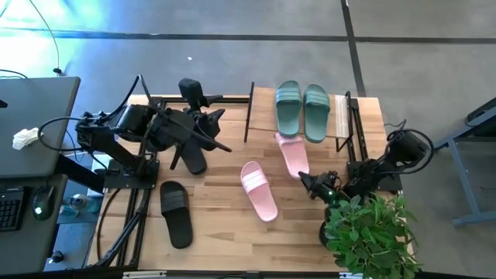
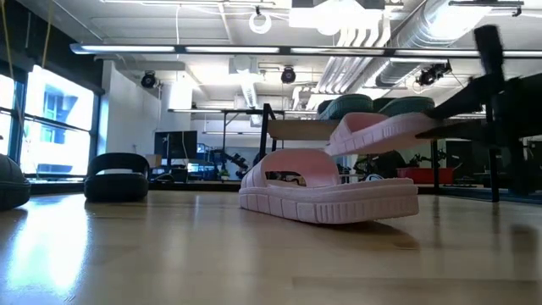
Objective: Pick and place slides into the shelf
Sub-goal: Put the left pink slides under the shelf
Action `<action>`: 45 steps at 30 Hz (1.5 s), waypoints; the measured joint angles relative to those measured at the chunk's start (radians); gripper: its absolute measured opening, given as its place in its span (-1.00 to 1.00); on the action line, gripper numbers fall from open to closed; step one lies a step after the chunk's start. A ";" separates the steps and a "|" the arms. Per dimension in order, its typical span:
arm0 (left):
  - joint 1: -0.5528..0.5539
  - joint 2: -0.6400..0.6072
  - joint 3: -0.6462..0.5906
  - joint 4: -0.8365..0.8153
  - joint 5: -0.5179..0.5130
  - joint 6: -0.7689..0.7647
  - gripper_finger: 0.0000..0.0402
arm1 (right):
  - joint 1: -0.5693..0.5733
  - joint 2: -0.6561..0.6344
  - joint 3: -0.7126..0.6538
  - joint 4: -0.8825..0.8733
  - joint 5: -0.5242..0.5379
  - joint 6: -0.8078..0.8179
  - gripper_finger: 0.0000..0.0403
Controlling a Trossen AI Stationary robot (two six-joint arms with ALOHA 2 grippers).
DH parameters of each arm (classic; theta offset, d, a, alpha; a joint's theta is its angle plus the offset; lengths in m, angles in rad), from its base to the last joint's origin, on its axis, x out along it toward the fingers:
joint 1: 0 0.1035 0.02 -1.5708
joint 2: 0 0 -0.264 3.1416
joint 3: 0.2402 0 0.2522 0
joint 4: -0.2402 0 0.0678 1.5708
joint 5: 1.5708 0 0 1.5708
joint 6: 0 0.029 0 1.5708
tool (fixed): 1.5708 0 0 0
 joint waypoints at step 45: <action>0.167 0.004 0.000 -0.026 0.385 0.061 -0.16 | -0.283 -0.003 0.068 -0.141 -0.332 0.024 -0.89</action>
